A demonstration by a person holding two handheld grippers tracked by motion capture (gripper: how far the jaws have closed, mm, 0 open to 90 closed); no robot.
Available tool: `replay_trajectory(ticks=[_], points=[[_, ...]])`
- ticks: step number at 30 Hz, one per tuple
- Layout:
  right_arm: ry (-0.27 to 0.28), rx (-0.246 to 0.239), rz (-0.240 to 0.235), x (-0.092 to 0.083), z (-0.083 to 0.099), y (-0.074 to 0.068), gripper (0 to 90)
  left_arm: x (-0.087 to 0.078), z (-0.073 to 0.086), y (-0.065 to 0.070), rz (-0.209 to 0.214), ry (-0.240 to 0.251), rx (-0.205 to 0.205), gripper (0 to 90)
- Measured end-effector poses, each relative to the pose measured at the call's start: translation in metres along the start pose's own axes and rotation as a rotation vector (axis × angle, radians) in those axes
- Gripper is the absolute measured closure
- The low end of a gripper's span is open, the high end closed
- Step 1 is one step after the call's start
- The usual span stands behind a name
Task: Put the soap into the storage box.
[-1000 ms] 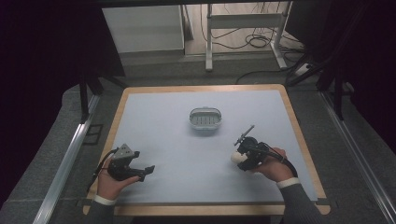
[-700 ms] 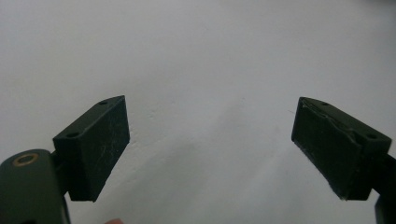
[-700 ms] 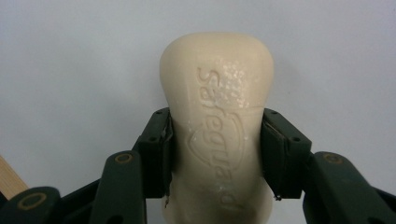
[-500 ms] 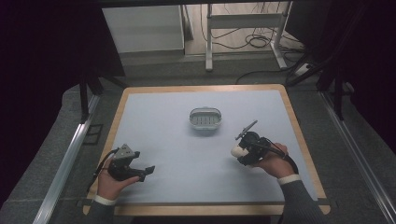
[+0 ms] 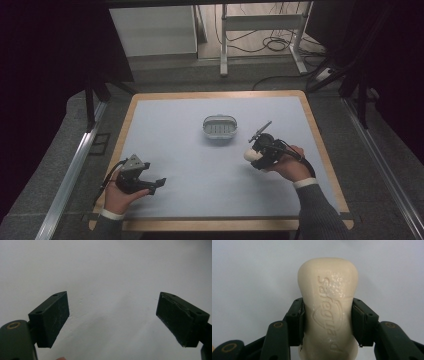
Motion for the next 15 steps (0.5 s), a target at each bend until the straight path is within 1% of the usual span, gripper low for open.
replay_trajectory(ticks=[2, 15], points=[[0.007, -0.002, -0.007, 0.0, -0.002, 0.001, 49.3, 0.0, 0.0, 0.0, 0.002, -0.001, 0.001, 11.8], [0.021, -0.007, 0.011, 0.003, -0.018, 0.011, 49.3, 0.001, 0.0, 0.001, 0.003, -0.003, 0.001, 11.8]])
Point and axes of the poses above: each handheld gripper's, and its own axes: x roughly forward along the jaws, z roughly out of its underside, y roughly to its right, the point moved 6 cm from there along x, roughly forward along the jaws, and after that the axes turned 14 degrees about y, right-handed, at the moved point
